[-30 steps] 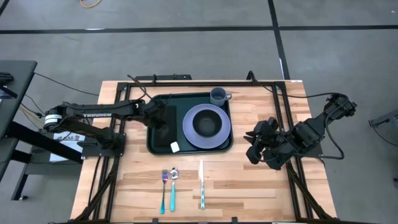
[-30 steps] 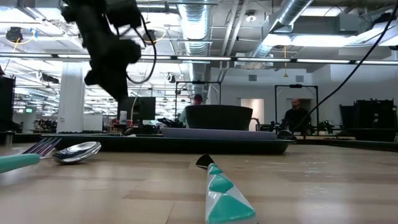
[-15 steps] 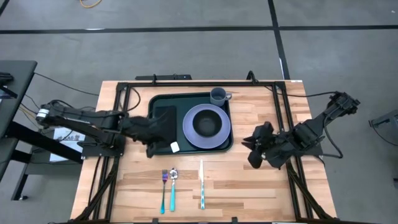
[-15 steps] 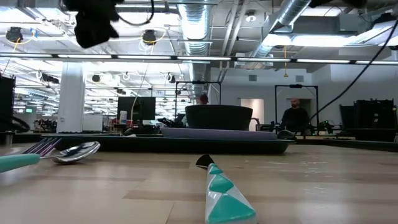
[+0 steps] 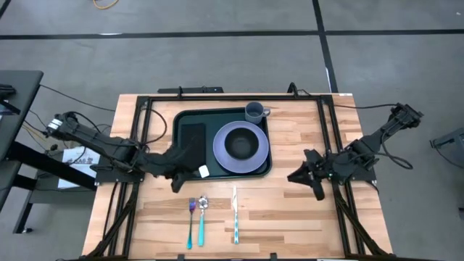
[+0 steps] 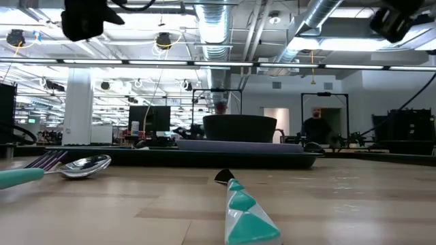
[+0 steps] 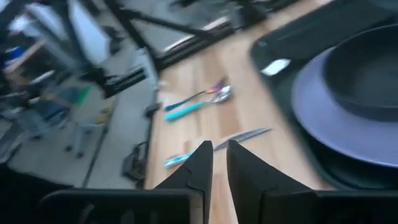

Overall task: Set up tray
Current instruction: Put the blue fork on top of the black napkin on the black serving tray

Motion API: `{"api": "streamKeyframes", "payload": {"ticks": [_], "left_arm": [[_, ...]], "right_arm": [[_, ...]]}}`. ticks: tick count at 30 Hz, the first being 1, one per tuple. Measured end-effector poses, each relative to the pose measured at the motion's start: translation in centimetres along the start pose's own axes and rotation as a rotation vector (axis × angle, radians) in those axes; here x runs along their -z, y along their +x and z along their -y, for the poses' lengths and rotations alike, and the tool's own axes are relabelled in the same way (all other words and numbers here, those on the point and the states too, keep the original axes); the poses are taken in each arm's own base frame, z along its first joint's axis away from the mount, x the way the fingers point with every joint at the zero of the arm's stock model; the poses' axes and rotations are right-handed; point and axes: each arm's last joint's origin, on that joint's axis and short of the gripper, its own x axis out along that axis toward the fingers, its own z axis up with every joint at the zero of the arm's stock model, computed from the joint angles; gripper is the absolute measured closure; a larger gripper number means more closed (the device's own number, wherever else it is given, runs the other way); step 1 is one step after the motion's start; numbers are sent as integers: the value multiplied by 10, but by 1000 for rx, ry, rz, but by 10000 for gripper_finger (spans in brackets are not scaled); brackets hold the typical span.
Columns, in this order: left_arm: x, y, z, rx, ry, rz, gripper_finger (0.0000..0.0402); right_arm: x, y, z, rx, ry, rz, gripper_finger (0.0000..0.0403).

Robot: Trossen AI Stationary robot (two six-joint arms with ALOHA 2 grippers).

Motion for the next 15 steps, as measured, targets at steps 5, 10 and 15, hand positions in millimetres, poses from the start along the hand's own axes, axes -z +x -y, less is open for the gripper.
{"api": "streamKeyframes", "payload": {"ticks": [5, 10, 15], "left_arm": [[12, 18, 2, -52, -98, -87, 274], [33, 41, 6, -121, -204, -211, 274], [62, 56, 6, -271, -382, -335, 274]], "right_arm": [[20, 0, 13, -41, -17, -52, 385], [27, 1, 18, -25, -54, -60, 401], [32, 0, 23, 16, -78, -110, 400]]}}
